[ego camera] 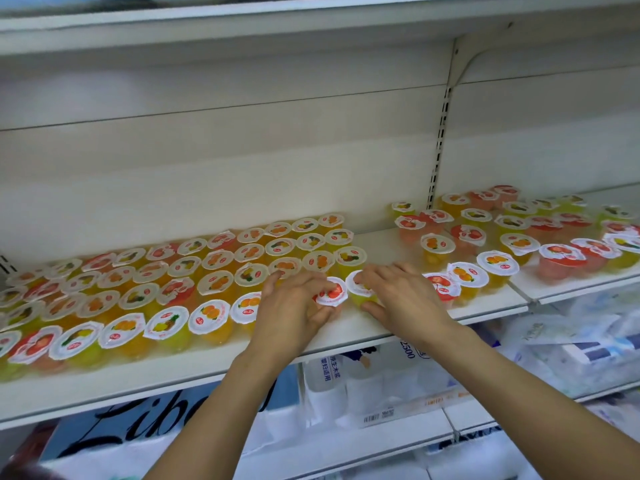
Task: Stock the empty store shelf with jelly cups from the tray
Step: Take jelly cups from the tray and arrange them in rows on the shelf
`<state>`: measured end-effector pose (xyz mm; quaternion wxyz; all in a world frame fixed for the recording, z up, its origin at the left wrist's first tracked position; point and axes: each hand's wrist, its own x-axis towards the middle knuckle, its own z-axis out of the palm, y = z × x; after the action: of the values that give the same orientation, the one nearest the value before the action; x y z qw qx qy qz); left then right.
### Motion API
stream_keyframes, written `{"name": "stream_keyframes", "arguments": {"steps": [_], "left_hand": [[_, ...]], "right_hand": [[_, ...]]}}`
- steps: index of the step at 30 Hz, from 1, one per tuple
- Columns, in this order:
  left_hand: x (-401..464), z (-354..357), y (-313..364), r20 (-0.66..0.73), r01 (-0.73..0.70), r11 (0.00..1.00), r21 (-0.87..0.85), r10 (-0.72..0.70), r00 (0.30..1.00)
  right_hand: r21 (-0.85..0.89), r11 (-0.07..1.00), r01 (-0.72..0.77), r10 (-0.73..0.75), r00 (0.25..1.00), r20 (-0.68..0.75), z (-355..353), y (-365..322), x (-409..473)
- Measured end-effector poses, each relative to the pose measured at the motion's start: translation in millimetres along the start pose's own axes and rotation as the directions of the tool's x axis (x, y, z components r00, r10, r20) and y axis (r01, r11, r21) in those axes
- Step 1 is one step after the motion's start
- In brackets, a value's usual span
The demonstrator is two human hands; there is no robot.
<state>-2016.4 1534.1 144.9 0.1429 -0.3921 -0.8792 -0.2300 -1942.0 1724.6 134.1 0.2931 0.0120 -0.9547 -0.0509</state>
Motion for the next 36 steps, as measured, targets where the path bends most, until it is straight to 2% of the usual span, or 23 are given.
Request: {"name": "stream_keyframes", "arguments": {"steps": [7,14,20,28,36], "left_hand": [[-4,1,5,0.005,0.023,0.999,0.039,-0.023,1.000],[3,4,33,0.008,-0.049,0.999,-0.009,0.049,0.999],[19,11,46,0.050,-0.091,0.991,0.101,0.086,0.995],[24,15,45,0.037,-0.089,0.995,0.040,0.087,0.995],[27,17,49,0.040,-0.072,0.993,0.091,0.068,0.997]], "right_hand": [[0.069,0.998,-0.012,0.015,0.999,-0.048,-9,6,-14],[-0.066,0.986,-0.155,0.161,0.982,0.100,-40,60,-60],[-0.055,0.985,-0.166,0.168,0.985,0.037,-32,63,-56],[0.010,1.000,-0.020,0.020,1.000,-0.009,-20,54,-35],[0.047,0.995,0.089,-0.089,0.996,0.002,-16,66,-31]]}}
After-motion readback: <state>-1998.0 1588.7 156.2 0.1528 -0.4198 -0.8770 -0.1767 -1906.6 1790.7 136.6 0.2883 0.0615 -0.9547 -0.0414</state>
